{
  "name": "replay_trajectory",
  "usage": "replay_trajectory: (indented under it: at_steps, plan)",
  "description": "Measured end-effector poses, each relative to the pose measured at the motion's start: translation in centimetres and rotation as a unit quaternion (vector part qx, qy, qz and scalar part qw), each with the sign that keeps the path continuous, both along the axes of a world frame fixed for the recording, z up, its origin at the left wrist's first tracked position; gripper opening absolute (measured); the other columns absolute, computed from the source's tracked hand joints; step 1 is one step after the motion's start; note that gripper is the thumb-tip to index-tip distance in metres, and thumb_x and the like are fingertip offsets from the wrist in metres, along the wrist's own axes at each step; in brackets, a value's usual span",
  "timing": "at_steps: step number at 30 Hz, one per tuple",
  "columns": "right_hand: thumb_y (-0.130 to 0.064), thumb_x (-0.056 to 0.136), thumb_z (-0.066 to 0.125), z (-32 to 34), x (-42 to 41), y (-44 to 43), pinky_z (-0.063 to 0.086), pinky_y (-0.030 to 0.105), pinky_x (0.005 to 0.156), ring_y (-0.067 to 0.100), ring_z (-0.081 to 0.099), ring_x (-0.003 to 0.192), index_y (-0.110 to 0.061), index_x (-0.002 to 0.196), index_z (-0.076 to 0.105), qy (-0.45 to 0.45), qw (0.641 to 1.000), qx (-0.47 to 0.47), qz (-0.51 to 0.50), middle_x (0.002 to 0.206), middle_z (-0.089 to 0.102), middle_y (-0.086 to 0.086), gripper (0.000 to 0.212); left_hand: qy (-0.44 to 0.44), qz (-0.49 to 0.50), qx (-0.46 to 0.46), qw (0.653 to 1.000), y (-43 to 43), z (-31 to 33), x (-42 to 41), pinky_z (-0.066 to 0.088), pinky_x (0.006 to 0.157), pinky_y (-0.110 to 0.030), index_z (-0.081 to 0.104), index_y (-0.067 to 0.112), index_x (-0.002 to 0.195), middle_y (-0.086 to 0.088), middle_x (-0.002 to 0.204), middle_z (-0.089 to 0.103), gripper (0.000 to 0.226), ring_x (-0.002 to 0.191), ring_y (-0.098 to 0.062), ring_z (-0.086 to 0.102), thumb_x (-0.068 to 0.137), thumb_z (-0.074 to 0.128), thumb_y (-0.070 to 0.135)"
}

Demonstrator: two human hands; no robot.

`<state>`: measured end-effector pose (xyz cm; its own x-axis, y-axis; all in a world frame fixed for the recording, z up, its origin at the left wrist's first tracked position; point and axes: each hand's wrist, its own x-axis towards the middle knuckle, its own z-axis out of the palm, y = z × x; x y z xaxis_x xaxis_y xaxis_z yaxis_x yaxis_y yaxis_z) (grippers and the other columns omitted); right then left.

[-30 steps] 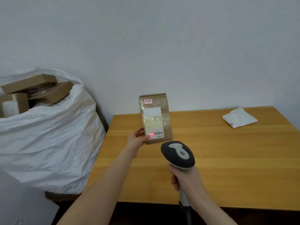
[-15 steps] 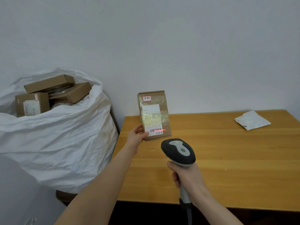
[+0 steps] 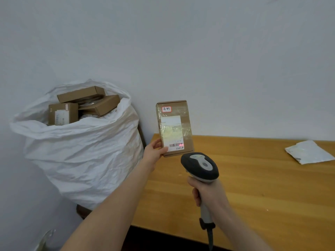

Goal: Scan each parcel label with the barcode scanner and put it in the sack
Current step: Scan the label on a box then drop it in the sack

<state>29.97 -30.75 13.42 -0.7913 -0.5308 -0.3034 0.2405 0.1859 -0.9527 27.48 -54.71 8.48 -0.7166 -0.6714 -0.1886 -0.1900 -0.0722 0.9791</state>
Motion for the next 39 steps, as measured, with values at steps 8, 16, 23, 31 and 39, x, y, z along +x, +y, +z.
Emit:
replay_trajectory:
  at_steps: [8,16,23,31,39]
  plan:
    - [-0.013,0.086,0.069,0.1,-0.5,-0.8,0.043,0.028,0.050,0.014,0.048,0.042,-0.004,0.068,0.061,0.002,1.000,-0.001,0.025,0.049,0.055,0.004,0.021,0.002,0.022,-0.007,1.000,-1.4,0.4,0.4,0.053,0.094,-0.037,0.043,0.008,0.141,-0.009,0.120,0.064,0.062,0.108,-0.023,0.063,0.084,0.067,0.000]
    - [-0.013,0.086,0.068,0.3,-0.8,-3.4,0.042,0.025,0.047,0.014,0.047,0.041,-0.005,0.063,0.059,0.007,1.000,-0.008,0.021,0.050,0.054,0.003,0.026,0.007,0.010,-0.006,1.000,-3.7,1.0,0.1,0.054,0.092,-0.039,0.045,0.008,0.138,-0.010,0.117,0.065,0.058,0.106,-0.024,0.065,0.085,0.066,-0.002]
    - [-0.016,0.086,0.068,0.3,-1.0,-5.8,0.043,0.029,0.052,0.014,0.048,0.040,-0.006,0.059,0.058,0.020,1.000,-0.011,0.009,0.049,0.055,0.003,0.030,0.019,-0.004,0.003,1.000,-5.0,1.4,0.2,0.054,0.092,-0.035,0.046,0.010,0.136,-0.010,0.120,0.064,0.057,0.108,-0.023,0.064,0.084,0.067,-0.001]
    - [-0.012,0.087,0.067,0.1,-1.9,-7.0,0.040,0.028,0.048,0.015,0.047,0.040,0.000,0.071,0.062,0.011,0.999,-0.035,-0.021,0.051,0.055,0.007,0.021,0.041,-0.046,0.000,0.998,-4.5,2.5,0.3,0.056,0.076,-0.021,0.048,0.011,0.134,-0.003,0.111,0.066,0.052,0.099,-0.015,0.066,0.086,0.064,-0.001]
    - [-0.016,0.087,0.069,-0.2,-1.3,-7.2,0.041,0.029,0.049,0.016,0.048,0.042,-0.002,0.084,0.066,0.008,0.999,-0.046,-0.018,0.053,0.060,0.007,0.015,0.038,-0.042,0.015,0.998,-4.9,2.1,0.4,0.055,0.083,-0.027,0.050,0.011,0.131,-0.003,0.109,0.067,0.050,0.101,-0.018,0.066,0.086,0.064,-0.003]
